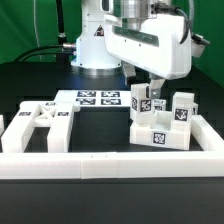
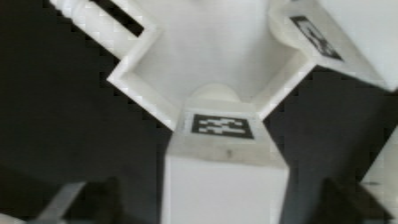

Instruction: Assemble chair

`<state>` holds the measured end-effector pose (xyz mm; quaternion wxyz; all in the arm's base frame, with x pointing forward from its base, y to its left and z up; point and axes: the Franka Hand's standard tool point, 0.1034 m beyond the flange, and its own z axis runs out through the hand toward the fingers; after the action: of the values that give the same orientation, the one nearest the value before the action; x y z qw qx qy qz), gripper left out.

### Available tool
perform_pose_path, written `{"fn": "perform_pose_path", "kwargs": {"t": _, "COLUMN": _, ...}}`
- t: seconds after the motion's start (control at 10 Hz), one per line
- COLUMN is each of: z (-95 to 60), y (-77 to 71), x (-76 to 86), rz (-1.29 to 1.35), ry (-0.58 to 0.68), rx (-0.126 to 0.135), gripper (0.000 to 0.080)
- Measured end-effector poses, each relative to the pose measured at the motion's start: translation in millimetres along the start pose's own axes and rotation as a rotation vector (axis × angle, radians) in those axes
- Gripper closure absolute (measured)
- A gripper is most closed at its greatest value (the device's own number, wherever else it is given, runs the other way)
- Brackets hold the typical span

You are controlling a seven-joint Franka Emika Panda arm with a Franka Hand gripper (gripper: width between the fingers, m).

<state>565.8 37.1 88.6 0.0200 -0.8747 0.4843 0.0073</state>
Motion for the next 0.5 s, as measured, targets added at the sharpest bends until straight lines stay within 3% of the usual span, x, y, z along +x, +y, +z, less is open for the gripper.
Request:
{"fn": "perform_pose_path", "kwargs": {"t": 0.1, "z": 0.3, "y": 0.5, "x": -0.1, "rz": -0.048, "ry": 0.0, "rx": -0.002, "gripper": 0.0167}}
{"fn": "perform_pose_path", "kwargs": {"t": 0.5, "z": 0.5, "y": 0.9, "x": 0.4, "rz": -0.369, "ry": 0.0, "rx": -0.002, "gripper": 0.0151}}
